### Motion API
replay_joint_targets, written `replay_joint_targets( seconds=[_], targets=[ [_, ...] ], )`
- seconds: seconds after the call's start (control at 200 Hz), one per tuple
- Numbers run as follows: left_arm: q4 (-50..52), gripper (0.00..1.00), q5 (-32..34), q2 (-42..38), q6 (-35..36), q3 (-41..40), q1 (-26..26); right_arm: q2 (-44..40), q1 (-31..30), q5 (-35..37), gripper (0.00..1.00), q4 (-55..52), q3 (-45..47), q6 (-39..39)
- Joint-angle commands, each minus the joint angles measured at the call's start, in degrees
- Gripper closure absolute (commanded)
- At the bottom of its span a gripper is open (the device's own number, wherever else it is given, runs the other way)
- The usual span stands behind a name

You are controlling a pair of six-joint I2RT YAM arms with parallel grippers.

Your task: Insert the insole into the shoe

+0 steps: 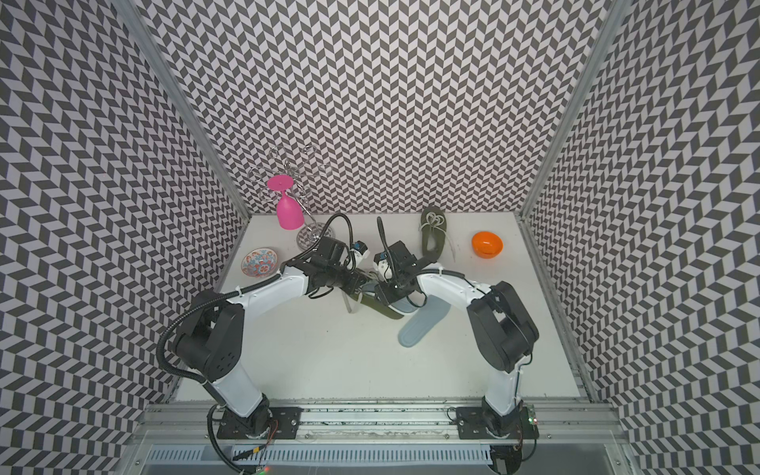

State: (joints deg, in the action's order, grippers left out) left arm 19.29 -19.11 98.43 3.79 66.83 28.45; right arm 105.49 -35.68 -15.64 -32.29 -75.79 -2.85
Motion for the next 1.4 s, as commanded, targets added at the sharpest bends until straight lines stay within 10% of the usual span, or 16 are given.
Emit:
replay_joint_targets(
  seconds=[0.0, 0.661, 1.397],
  targets=[
    [-2.6, 1.0, -6.7, -3.1, 1.6, 0.8, 0.3, 0.6, -0.6, 1.7, 0.42, 6.3, -3.3, 1.8],
    [-1.1, 1.0, -3.2, 0.0, -0.2, 1.5, -0.8, 4.3, -2.0, 4.5, 0.0, 7.3, -5.0, 5.9],
    [-0.6, 1.0, -0.1, -0.1, -1.6, 2.2, -1.9, -2.8, 1.8, -0.5, 0.0, 2.6, -4.8, 0.4]
  ],
)
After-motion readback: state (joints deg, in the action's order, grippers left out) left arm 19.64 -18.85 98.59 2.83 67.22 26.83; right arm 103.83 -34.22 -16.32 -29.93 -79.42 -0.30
